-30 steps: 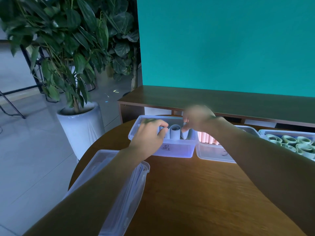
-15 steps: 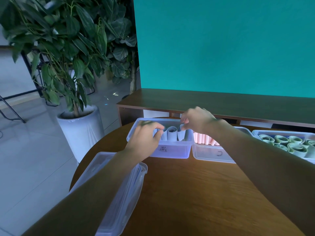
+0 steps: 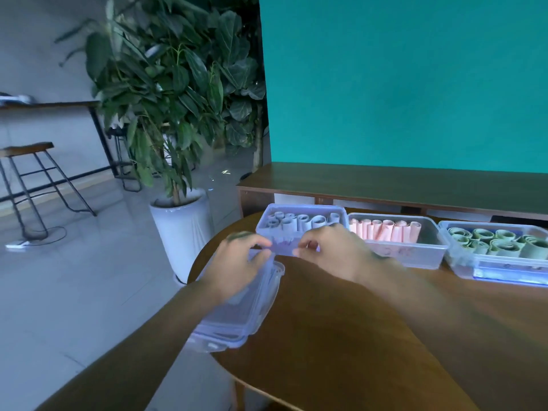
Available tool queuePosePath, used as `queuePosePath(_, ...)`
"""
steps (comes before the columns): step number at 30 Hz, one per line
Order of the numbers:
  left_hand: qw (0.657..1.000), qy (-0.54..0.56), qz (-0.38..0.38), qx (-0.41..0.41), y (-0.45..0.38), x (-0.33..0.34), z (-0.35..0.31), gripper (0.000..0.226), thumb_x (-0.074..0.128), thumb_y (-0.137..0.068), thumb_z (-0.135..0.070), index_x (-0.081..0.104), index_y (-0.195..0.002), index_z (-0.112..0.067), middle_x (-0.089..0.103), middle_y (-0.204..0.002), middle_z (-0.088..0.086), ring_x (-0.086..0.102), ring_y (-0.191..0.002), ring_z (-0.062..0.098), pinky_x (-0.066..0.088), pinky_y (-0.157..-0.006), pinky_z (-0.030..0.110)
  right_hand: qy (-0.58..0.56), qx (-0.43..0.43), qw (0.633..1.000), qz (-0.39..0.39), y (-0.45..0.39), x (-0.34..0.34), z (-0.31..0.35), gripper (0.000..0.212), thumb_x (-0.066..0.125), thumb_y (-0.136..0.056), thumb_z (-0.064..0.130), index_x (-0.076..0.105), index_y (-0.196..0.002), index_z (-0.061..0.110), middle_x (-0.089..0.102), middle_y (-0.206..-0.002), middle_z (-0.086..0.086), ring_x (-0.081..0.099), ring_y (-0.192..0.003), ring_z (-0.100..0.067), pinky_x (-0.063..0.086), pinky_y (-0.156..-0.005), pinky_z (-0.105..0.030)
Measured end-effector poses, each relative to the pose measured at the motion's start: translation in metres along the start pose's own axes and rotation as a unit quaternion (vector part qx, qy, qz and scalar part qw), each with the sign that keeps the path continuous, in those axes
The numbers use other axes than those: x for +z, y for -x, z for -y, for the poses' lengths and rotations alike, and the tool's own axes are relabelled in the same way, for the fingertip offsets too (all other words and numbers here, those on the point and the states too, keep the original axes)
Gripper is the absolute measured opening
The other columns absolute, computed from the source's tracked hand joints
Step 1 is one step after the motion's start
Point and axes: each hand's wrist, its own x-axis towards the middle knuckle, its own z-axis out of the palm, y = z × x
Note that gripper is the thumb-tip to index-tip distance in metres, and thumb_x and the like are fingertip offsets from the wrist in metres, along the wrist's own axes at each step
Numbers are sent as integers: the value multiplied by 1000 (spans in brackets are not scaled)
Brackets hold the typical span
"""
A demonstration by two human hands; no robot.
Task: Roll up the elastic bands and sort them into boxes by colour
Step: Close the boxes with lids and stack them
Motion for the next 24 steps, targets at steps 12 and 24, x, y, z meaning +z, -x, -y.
queuePosePath(12, 994, 47, 91, -34, 117, -40, 28, 15, 74, -89, -24, 78, -104, -21, 72, -101, -14, 65, -94, 1, 51, -86, 19, -71, 14, 996, 57, 51, 65, 76, 38, 54, -97, 54, 63, -128, 35, 70, -118, 3, 68, -106, -23, 56, -89, -39)
queuePosePath(24, 992, 14, 125, -23, 110, -27, 27, 10, 69, -92, -22, 79, -91, -22, 67, -87, -11, 59, -83, 4, 44, -73, 13, -118, 7, 990, 73, 67, 79, 69, 30, 58, -96, 51, 66, -120, 36, 70, -101, 11, 66, -93, -9, 56, -88, -38)
